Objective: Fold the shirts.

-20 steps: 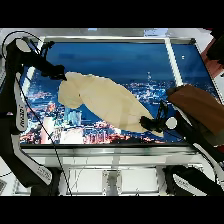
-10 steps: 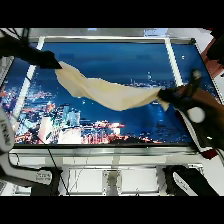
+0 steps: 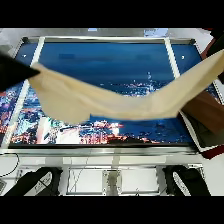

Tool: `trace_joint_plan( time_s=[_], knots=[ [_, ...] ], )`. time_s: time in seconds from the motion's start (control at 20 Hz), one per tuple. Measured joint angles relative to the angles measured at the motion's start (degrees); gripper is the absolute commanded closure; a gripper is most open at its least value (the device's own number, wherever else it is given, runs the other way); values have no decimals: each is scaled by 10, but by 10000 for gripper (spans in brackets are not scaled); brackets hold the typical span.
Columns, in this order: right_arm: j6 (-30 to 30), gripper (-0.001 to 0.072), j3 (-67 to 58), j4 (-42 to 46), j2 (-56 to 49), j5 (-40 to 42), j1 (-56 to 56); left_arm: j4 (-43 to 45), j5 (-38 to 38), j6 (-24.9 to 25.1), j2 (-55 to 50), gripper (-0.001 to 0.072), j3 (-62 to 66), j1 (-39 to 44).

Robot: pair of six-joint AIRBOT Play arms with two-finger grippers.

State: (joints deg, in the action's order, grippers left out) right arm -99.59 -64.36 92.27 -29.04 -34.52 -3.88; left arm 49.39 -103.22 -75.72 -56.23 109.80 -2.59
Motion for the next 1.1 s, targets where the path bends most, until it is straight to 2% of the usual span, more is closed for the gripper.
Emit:
trace_joint_plan(
  time_s=[0.1,0.2,0.5,0.55,0.6,0.65,0.7,0.9,1.1],
  knots=[
    [3,685,-8,-3,-38,-7,0,0,0,-5,28,693,-85,1],
    [12,685,-12,-26,-104,-23,0,2,31,-5,42,693,-200,1],
    [66,683,-16,-158,-341,-45,-1,20,258,22,32,693,-587,1],
    [70,654,-16,-176,-375,-45,-2,22,295,23,23,693,-635,1],
    [73,543,-16,-192,-407,-45,-3,24,322,24,15,693,-671,1],
    [75,396,-16,-204,-433,-42,-4,24,345,25,7,693,-701,1],
    [79,363,-16,-213,-454,-37,-5,25,364,26,-1,693,-722,1],
    [101,364,-19,-215,-475,-33,3,4,413,33,-15,693,-761,1],
    [108,363,-18,-155,-438,-112,44,-30,432,53,-19,693,-772,1]
  ],
)
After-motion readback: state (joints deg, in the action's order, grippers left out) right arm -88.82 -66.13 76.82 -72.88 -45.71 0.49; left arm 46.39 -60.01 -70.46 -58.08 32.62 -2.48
